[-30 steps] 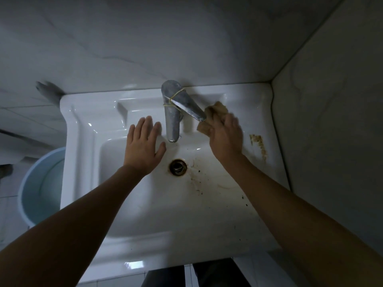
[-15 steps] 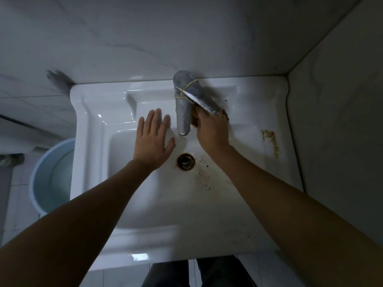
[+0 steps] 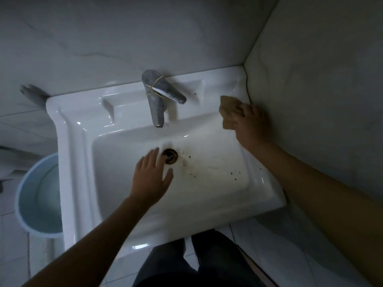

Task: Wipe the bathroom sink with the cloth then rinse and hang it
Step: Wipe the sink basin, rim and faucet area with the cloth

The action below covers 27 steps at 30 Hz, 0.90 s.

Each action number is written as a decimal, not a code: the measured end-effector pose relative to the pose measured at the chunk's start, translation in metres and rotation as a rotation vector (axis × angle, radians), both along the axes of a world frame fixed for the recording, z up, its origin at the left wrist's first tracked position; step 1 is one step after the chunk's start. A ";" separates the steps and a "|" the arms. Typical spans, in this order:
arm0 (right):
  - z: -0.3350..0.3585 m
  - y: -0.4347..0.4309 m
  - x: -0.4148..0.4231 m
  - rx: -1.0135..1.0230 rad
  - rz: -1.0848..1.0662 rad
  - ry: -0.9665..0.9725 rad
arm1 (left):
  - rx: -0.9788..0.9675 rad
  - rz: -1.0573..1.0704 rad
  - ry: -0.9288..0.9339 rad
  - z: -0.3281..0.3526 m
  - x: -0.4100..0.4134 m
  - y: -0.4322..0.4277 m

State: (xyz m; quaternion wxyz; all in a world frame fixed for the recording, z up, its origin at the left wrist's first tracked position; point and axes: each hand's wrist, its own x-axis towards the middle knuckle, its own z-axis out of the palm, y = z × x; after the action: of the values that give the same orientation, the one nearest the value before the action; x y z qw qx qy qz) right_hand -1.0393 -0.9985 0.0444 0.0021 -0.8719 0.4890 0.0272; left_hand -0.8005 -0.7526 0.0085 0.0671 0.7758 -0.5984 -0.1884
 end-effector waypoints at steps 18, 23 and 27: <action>-0.002 0.041 -0.013 0.090 -0.033 0.097 | 0.011 -0.256 0.017 -0.002 -0.054 0.108; -0.009 0.008 0.020 0.081 -0.071 0.068 | 0.005 -0.254 0.006 -0.005 -0.055 0.112; -0.011 0.015 0.005 0.101 -0.081 0.043 | -0.008 -0.247 0.003 -0.004 -0.057 0.112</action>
State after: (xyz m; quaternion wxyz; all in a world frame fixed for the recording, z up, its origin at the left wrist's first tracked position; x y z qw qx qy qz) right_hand -1.0347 -0.9830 0.0333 0.0367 -0.8493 0.5219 0.0705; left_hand -0.8572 -0.6409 0.0046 0.0473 0.6956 -0.6902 -0.1938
